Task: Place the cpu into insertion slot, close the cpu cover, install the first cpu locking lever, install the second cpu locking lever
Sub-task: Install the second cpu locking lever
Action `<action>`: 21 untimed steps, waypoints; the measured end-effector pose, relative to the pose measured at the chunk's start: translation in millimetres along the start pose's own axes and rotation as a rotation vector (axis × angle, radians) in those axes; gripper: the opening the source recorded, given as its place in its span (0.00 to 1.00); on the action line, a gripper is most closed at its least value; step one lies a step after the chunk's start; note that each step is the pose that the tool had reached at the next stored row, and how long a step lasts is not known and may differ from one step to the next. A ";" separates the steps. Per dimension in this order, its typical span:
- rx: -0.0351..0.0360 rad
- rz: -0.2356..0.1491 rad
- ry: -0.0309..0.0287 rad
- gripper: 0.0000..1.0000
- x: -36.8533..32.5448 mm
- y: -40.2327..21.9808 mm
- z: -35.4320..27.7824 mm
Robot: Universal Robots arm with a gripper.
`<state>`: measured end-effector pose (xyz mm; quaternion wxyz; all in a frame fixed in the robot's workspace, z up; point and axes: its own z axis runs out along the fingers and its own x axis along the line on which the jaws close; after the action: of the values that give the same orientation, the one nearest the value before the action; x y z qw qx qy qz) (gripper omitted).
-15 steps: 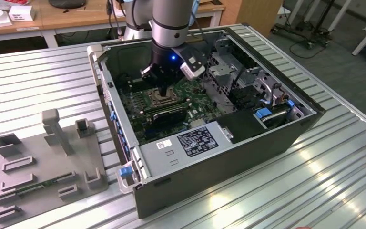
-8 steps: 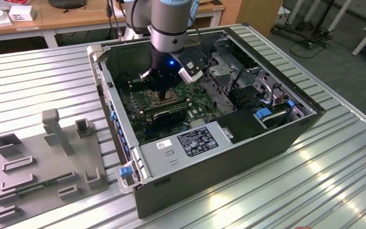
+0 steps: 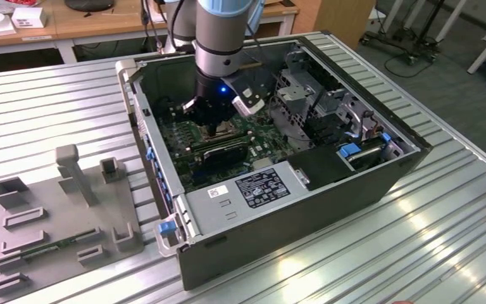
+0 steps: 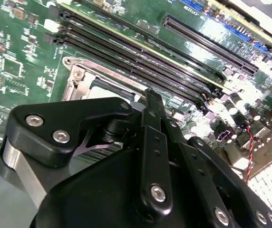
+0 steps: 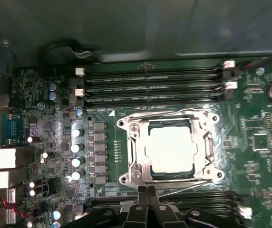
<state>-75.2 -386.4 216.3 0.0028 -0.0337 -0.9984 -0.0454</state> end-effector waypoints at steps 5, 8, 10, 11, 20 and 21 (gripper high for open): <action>0.0000 0.000 -0.0003 0.11 4.5 -0.8 6.6; 0.0000 0.000 -0.0006 0.11 7.3 -1.2 10.1; 0.0000 0.000 -0.0009 0.11 8.8 -1.4 11.8; 0.0001 0.000 -0.0009 0.11 9.1 -1.5 12.1; -0.0005 -0.001 -0.0088 0.11 10.8 -0.3 15.8; -0.0007 -0.001 -0.0100 0.11 11.0 0.2 16.2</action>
<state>-86.1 -384.0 200.3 -0.0023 -0.0334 -0.9984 -0.0455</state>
